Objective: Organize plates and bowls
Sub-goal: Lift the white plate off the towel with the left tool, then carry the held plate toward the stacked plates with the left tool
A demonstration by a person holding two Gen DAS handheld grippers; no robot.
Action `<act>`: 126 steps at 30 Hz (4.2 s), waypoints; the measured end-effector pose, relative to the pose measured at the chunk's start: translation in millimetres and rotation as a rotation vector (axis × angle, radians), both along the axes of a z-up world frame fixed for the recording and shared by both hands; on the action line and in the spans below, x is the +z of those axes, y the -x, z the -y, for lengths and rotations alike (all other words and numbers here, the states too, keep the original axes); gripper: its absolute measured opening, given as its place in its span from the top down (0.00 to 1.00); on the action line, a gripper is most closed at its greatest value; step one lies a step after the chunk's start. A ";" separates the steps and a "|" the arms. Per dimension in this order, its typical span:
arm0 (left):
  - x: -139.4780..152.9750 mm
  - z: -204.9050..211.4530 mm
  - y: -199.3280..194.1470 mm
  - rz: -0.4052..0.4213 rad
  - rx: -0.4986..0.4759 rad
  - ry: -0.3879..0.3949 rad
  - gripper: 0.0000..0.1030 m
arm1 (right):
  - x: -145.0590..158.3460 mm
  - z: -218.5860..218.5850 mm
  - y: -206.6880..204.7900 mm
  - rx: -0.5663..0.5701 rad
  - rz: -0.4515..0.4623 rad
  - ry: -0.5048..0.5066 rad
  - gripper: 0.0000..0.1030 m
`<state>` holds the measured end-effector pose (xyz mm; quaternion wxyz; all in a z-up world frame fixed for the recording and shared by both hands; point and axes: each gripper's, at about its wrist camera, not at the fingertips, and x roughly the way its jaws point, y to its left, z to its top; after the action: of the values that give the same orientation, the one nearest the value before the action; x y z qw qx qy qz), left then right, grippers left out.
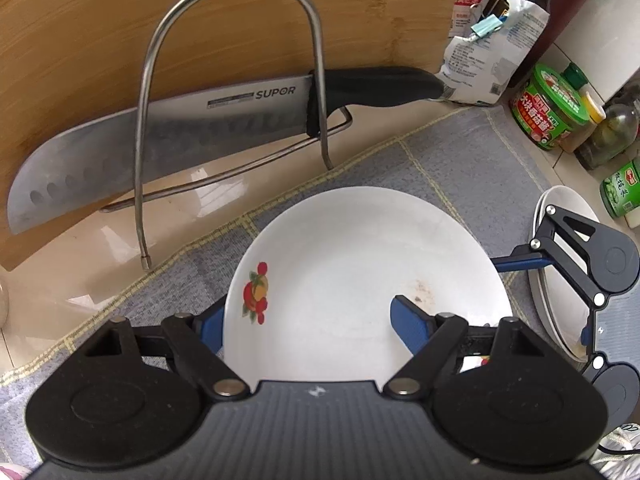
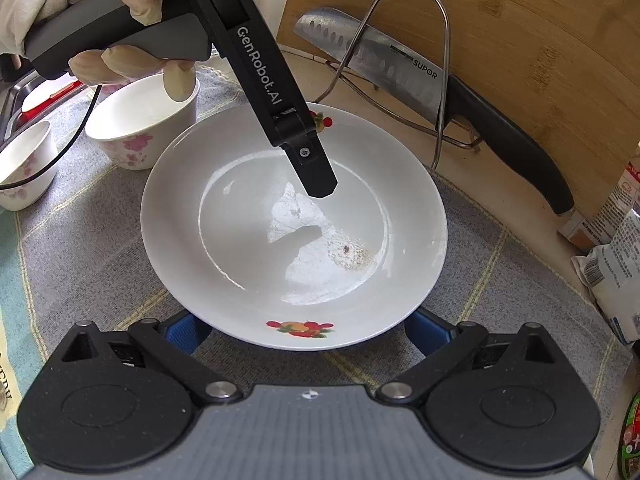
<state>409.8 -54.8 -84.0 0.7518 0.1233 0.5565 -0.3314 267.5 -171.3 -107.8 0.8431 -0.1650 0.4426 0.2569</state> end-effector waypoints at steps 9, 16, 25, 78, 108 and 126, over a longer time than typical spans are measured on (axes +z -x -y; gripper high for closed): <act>-11.0 1.7 1.2 -0.019 -0.010 -0.023 0.21 | -6.1 -0.8 1.2 0.020 -0.028 -0.022 0.00; -14.8 1.3 -0.9 -0.017 -0.024 -0.024 0.21 | -10.8 -2.8 -3.9 0.050 -0.038 -0.017 0.00; -16.3 3.9 2.0 0.010 -0.046 -0.041 0.21 | -14.1 -2.6 -9.3 0.070 -0.029 -0.004 0.00; 19.4 5.3 36.8 0.105 -0.056 -0.010 0.21 | 19.5 3.1 26.4 0.017 0.079 0.006 0.00; 42.3 67.2 79.0 0.121 -0.192 0.029 0.25 | 37.8 41.4 97.1 -0.170 0.121 0.001 0.00; 37.7 132.2 96.2 0.122 -0.330 0.045 0.25 | 37.8 78.2 131.0 -0.314 0.124 0.002 0.00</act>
<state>313.6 -187.0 -46.3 0.7222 0.2159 0.4744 -0.4548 136.5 -249.5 -70.0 0.8984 -0.1102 0.4104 0.1108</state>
